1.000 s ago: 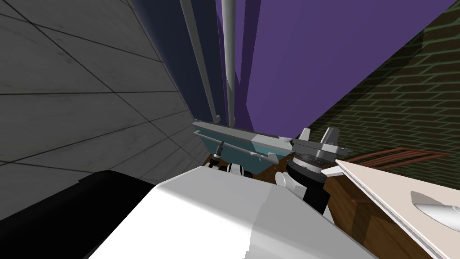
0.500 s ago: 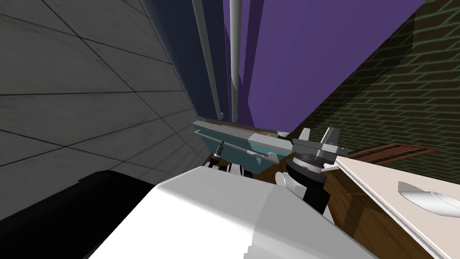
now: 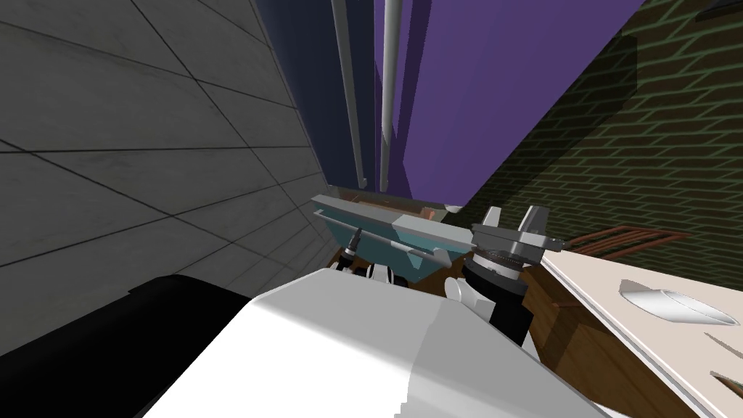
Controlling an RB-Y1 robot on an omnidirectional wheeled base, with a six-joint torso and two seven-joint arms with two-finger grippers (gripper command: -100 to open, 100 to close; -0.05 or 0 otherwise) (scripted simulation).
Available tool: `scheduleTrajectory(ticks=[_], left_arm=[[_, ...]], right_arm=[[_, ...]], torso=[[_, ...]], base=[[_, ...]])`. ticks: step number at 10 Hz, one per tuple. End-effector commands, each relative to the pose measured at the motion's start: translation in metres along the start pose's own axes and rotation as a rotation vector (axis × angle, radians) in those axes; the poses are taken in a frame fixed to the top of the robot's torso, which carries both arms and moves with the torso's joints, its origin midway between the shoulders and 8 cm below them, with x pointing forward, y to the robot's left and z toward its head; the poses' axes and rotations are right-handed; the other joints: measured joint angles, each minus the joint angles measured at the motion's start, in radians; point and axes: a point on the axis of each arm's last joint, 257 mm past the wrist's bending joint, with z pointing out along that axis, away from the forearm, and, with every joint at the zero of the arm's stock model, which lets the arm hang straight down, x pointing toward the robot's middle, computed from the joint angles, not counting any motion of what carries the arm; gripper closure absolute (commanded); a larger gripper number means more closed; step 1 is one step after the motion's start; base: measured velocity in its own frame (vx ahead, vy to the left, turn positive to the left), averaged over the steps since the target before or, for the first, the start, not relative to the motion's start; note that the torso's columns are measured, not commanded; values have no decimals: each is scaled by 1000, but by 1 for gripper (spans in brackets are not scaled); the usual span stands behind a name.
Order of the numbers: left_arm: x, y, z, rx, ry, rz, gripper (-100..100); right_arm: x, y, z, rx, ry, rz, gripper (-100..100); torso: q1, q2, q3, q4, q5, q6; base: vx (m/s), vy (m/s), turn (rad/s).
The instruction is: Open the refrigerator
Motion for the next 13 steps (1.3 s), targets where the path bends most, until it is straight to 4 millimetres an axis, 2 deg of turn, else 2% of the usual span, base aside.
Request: scheduleTrajectory(ticks=[1,2,6,7,13], left_arm=[[2,4,-9,-21,10,1,100],[1,-2,-4,-2,2,0,100],[2,-3,-15,-9,14,0,100],[6,-16,5,16,28,-11,-100],[15,-36,26,29,65,-24,-100]], right_arm=[[0,0,0,0,0,0,0],[0,0,0,0,0,0,0],[0,0,0,0,0,0,0],[0,0,0,0,0,0,0],[0,0,0,0,0,0,0]], torso=[[0,0,0,0,0,0],[-1,1,0,-1,0,0],[2,7,4,1,0,-3],[2,8,5,1,0,-4],[-2,9,3,11,-4,-1]], base=[[-207,51,-2],[-103,34,-24],[-179,46,19],[-98,14,93],[9,-4,80]])
